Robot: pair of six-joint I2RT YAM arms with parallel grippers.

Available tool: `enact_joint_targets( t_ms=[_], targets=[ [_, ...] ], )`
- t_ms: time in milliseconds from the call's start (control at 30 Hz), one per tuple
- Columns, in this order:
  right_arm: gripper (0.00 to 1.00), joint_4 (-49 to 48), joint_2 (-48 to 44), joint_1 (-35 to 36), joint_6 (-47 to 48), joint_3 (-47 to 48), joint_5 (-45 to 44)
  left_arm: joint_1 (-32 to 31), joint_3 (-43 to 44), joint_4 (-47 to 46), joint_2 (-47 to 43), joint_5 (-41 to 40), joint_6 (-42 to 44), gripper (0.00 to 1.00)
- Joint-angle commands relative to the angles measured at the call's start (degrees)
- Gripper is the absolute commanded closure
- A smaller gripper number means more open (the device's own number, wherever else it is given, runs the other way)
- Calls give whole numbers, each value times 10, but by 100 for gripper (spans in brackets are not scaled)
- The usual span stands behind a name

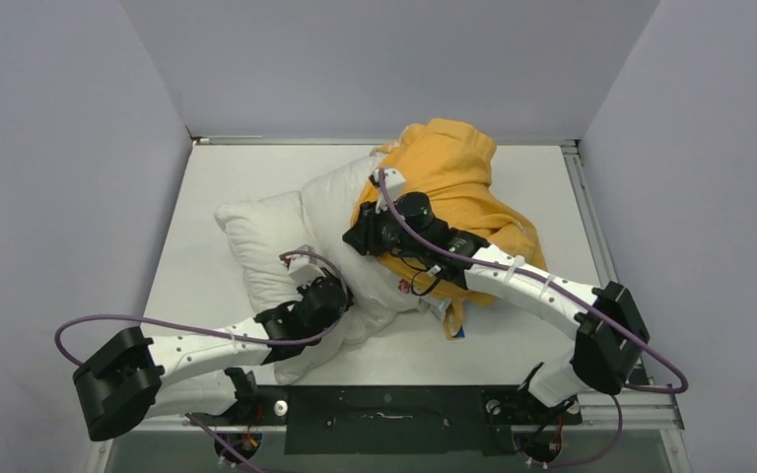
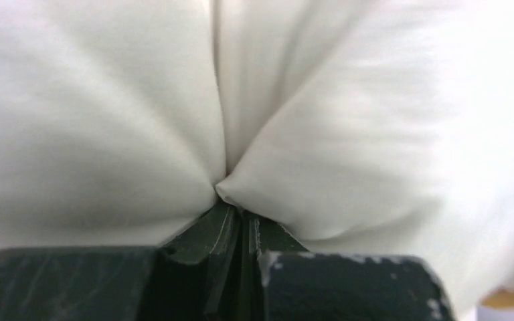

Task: Put the pillow into the pillowcase
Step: Stuff the pillow into the pillowcase.

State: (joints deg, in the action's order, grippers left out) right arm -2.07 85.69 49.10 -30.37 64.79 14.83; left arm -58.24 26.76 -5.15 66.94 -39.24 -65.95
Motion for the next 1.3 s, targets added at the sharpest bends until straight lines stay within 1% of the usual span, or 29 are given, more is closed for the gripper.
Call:
enact_joint_targets(
  t_ms=[0,33,67,100,133,200,367,400,433,500,600,667,700,900,967,1000,1100,1133,1167,1200,1233,1267],
  targets=[
    [69,165,-31,34,80,43,-151,-23,-33,50,-39,72,-38,100],
    [58,180,-43,35,88,41,-191,-23,-36,51,-49,69,-40,100],
    [45,192,-58,36,94,32,-237,-23,-40,51,-59,67,-41,100],
    [35,199,-79,36,99,21,-270,-23,-44,51,-66,65,-43,100],
    [24,206,-100,37,99,9,-301,-23,-46,67,-72,63,-44,100],
    [13,217,-144,38,95,-19,-347,-23,-51,68,-78,63,-47,100],
    [1,267,-263,41,64,-91,-428,-23,-52,68,-76,72,-47,100],
    [0,286,-284,42,54,-101,-442,-23,-51,67,-76,73,-46,100],
    [4,305,-301,42,44,-110,-456,-23,-50,67,-75,74,-45,100],
    [5,349,-331,42,23,-122,-481,-23,-48,67,-76,78,-44,100],
    [3,401,-358,42,-20,-142,-513,-23,-45,69,-78,79,-40,100],
    [0,424,-366,41,-42,-155,-524,-23,-43,68,-79,79,-40,100],
    [3,430,-366,41,-49,-163,-527,-23,-43,67,-79,78,-40,100],
    [9,417,-321,41,-58,-189,-527,-23,-39,73,-76,84,-37,100],
    [13,413,-294,38,-62,-189,-539,-23,-39,73,-78,84,-37,100],
    [17,409,-279,37,-63,-188,-545,-23,-39,73,-79,84,-37,100],
    [45,373,-247,29,-40,-187,-538,-23,-38,75,-82,87,-35,100],
    [51,359,-239,28,-29,-184,-531,-23,-37,77,-83,87,-34,100],
    [67,350,-230,27,-21,-181,-529,-24,-36,82,-84,87,-33,100],
    [77,346,-222,26,-15,-174,-526,-23,-34,87,-86,87,-31,100],
    [86,344,-216,26,-8,-166,-526,-23,-32,94,-89,85,-29,100],
    [93,343,-210,27,-4,-160,-523,-23,-31,100,-92,84,-28,100]
  ],
)
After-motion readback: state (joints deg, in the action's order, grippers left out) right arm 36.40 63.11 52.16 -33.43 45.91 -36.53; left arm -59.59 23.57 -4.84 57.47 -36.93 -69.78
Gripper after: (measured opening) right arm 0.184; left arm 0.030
